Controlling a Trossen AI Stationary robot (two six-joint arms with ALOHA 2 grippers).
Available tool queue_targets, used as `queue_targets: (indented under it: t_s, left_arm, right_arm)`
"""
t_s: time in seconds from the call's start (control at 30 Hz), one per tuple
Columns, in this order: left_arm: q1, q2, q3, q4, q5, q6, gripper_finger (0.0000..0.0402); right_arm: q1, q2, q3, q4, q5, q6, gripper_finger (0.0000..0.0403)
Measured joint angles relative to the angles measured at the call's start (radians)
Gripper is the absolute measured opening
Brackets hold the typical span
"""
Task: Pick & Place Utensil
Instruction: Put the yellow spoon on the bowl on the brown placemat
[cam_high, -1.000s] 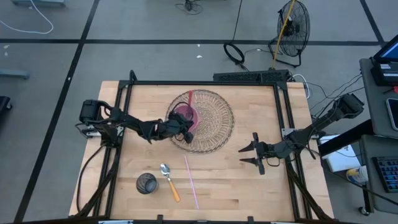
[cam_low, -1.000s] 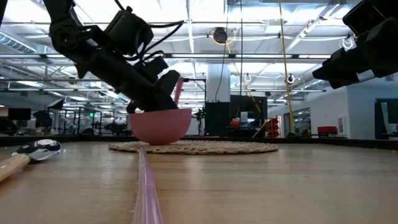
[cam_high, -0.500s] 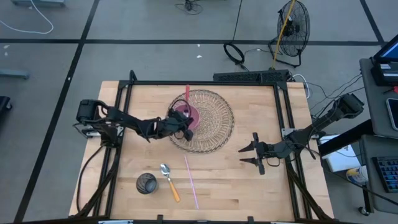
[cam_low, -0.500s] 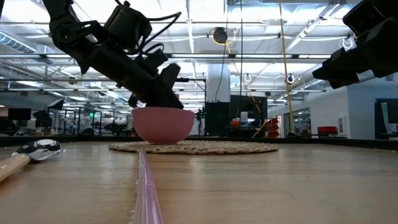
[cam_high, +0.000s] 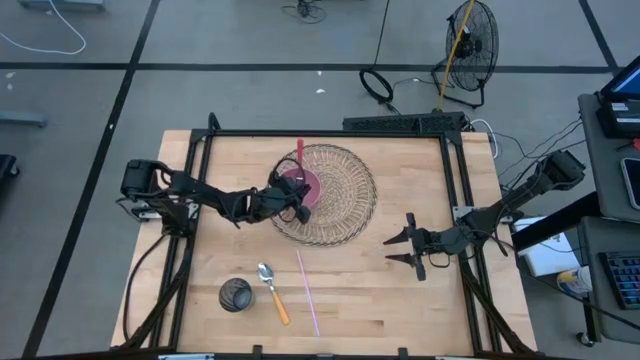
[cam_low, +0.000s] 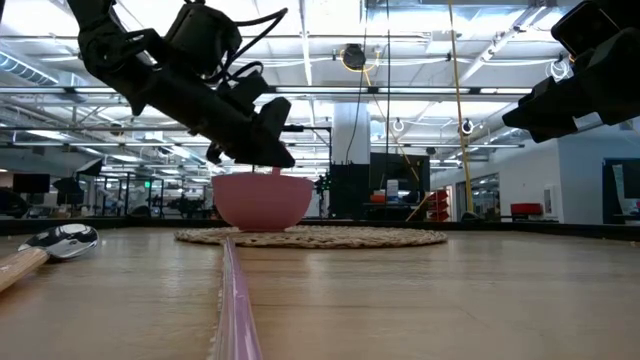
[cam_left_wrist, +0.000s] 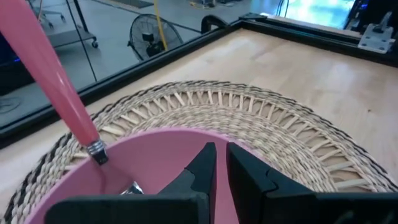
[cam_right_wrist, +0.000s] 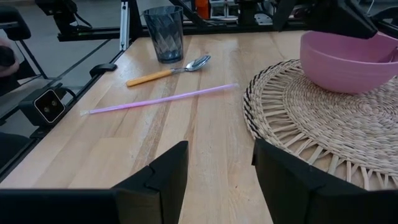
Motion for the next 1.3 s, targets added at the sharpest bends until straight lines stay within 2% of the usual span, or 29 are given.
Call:
queue_targets:
  t_s: [0.67, 0.83, 1.07, 1.3]
  left_arm:
    - [-0.028, -0.028, 0.000, 0.096, 0.001, 0.144, 0.0037]
    - [-0.029, -0.095, 0.001, 0.057, 0.034, 0.209, 0.0037]
    - [-0.029, -0.245, 0.000, -0.130, 0.073, 0.282, 0.0037]
    - [-0.029, -0.342, 0.000, -0.247, 0.111, 0.293, 0.0037]
  right_arm:
    - [0.000, 0.000, 0.000, -0.001, 0.000, 0.000, 0.0171]
    - [0.000, 0.000, 0.000, -0.003, 0.000, 0.000, 0.0171]
    - [0.000, 0.000, 0.000, -0.003, 0.000, 0.000, 0.0171]
    - [0.000, 0.000, 0.000, -0.002, 0.000, 0.000, 0.0171]
